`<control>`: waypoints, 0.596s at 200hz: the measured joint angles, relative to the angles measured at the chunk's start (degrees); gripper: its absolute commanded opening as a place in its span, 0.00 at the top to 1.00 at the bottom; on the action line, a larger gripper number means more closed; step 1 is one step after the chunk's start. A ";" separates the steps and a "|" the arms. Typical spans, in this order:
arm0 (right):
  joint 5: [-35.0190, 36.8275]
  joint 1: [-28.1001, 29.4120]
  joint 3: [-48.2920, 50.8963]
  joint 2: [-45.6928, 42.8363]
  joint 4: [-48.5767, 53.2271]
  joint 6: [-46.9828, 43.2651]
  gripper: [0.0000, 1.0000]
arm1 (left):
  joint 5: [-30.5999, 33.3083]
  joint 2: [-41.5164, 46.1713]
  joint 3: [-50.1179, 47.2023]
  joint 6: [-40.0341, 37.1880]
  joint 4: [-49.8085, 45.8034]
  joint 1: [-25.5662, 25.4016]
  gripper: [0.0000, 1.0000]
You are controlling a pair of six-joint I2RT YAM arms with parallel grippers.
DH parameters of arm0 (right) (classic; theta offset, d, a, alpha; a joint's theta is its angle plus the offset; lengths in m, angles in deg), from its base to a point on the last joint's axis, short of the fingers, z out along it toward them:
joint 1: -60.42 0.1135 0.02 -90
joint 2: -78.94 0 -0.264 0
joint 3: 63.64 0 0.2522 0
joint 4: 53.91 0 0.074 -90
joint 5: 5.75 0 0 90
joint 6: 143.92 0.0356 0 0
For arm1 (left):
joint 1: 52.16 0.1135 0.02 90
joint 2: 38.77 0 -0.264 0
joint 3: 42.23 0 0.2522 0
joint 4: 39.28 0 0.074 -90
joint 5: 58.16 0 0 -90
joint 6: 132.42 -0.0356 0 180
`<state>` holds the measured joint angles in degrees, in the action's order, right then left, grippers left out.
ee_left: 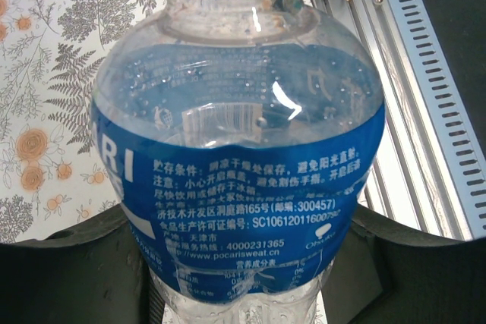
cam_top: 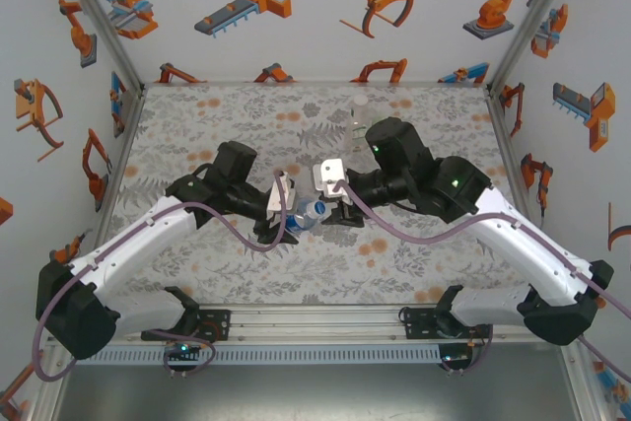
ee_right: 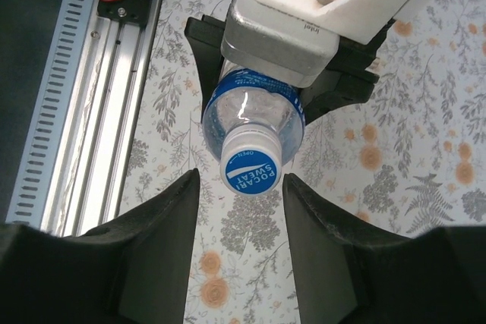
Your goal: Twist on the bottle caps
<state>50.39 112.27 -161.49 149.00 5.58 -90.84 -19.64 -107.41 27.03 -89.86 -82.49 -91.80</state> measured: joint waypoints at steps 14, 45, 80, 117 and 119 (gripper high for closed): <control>0.00 0.00 0.00 0.00 -0.37 -0.22 0.56 | -0.02 0.00 0.02 -0.04 -0.07 0.00 1.00; 0.00 0.17 0.00 0.02 -0.94 -0.26 0.58 | -0.04 0.00 0.02 -0.04 -0.15 -0.04 1.00; -0.02 0.66 0.00 0.44 -1.38 -0.26 0.60 | -0.07 0.00 0.02 -0.04 -0.17 -0.09 1.00; -0.20 0.74 0.02 0.66 -1.66 -0.46 0.69 | -0.24 0.00 0.02 -0.09 -0.42 -0.09 1.00; -0.20 0.74 0.02 0.66 -1.66 -0.44 0.69 | -0.26 0.00 0.02 -0.11 -0.46 -0.09 1.00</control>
<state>50.19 113.02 -161.47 149.66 3.92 -91.28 -19.90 -107.41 27.06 -89.97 -82.95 -91.88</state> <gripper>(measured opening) 0.337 0.598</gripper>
